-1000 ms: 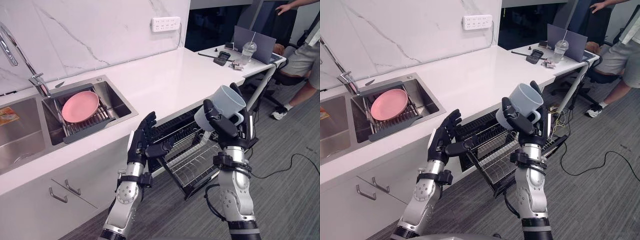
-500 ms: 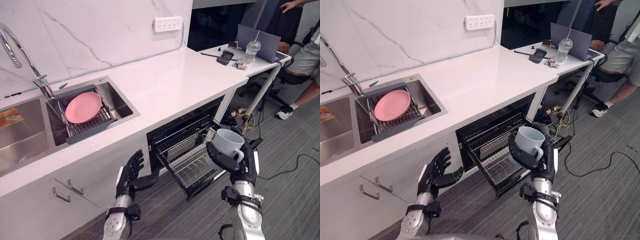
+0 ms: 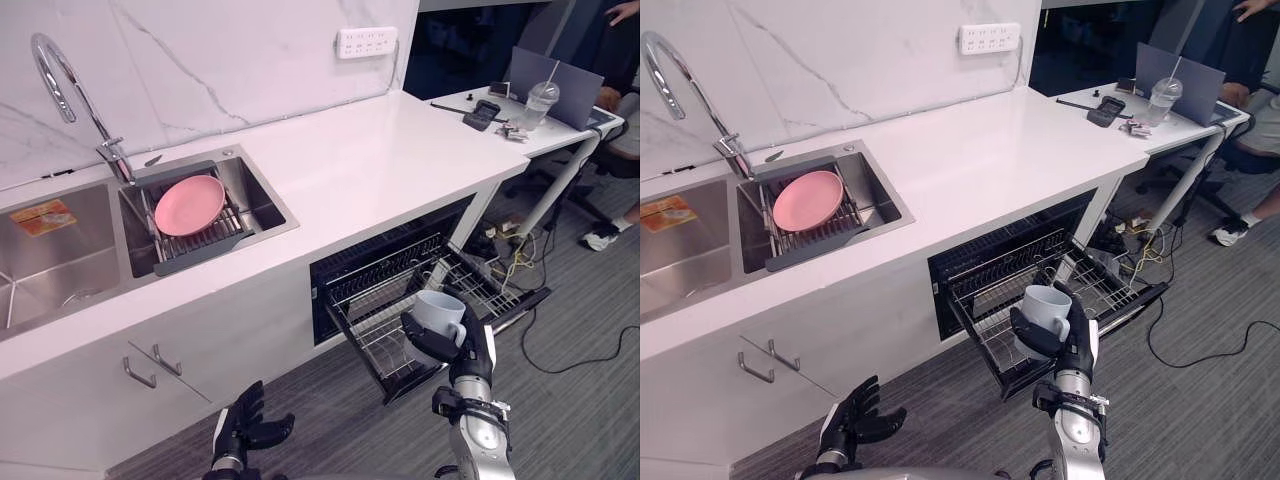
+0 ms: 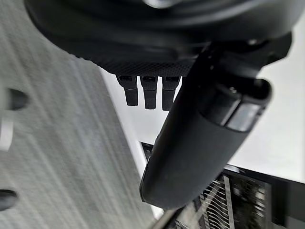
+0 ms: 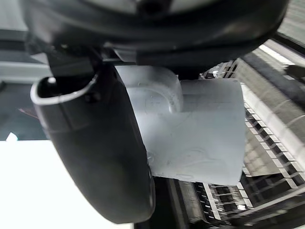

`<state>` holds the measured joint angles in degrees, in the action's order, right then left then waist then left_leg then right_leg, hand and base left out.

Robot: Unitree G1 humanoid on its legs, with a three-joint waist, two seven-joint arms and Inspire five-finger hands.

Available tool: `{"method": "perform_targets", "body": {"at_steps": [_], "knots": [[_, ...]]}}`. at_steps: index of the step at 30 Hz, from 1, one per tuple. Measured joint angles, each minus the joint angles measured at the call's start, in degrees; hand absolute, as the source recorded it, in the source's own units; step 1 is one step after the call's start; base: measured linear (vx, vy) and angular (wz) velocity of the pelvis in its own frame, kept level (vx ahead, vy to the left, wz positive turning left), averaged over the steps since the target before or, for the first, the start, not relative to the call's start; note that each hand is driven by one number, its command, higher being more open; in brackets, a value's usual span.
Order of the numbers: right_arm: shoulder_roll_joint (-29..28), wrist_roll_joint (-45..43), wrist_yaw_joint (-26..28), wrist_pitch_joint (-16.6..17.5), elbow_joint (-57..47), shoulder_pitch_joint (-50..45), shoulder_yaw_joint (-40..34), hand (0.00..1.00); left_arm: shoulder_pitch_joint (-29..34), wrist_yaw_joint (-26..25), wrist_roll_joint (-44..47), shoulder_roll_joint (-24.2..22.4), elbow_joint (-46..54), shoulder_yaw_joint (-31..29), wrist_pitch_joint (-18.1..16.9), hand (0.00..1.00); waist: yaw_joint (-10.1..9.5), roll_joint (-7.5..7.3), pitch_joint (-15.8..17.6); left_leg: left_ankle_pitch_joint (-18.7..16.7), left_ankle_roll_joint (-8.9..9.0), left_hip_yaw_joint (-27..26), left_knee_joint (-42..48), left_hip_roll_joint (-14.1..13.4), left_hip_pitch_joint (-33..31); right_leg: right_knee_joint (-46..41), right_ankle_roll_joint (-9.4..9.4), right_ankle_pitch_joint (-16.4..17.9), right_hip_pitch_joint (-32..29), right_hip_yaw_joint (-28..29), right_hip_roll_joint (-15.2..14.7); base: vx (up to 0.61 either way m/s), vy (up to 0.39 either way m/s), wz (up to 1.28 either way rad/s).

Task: Walk over to the sink, pick up the cup, carry it to the dishwasher, place the cup inside the dishwasher, then close the dishwasher door

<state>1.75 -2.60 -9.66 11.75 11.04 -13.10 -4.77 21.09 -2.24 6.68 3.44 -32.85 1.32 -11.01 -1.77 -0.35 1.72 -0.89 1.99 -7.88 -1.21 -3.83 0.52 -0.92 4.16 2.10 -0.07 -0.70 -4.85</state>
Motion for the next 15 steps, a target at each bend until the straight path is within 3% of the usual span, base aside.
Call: {"method": "perform_targets", "body": {"at_steps": [6,15], "knots": [[3.8,2.31,-1.85,-0.57,6.15,7.79,0.05,0.3,-1.98,-0.3,-1.29,0.81,-1.93,-1.05,-0.04,0.9,-0.55,0.04,4.24,0.57,-0.14,0.89,0.71,0.5,-2.67,-0.5,0.21,-0.16,-2.1,-0.82,-0.51,-0.03,0.006,0.08],[12.63,5.04,-4.42,-2.85,11.93,25.61,1.88,0.3,-7.05,-0.71,-2.12,1.45,-1.54,-0.91,-0.94,0.9,-2.32,1.9,13.87,-0.98,-0.25,1.34,8.69,-0.17,-11.88,-3.05,0.22,-1.3,-8.44,-0.97,-0.56,-0.06,-0.007,0.02]]}}
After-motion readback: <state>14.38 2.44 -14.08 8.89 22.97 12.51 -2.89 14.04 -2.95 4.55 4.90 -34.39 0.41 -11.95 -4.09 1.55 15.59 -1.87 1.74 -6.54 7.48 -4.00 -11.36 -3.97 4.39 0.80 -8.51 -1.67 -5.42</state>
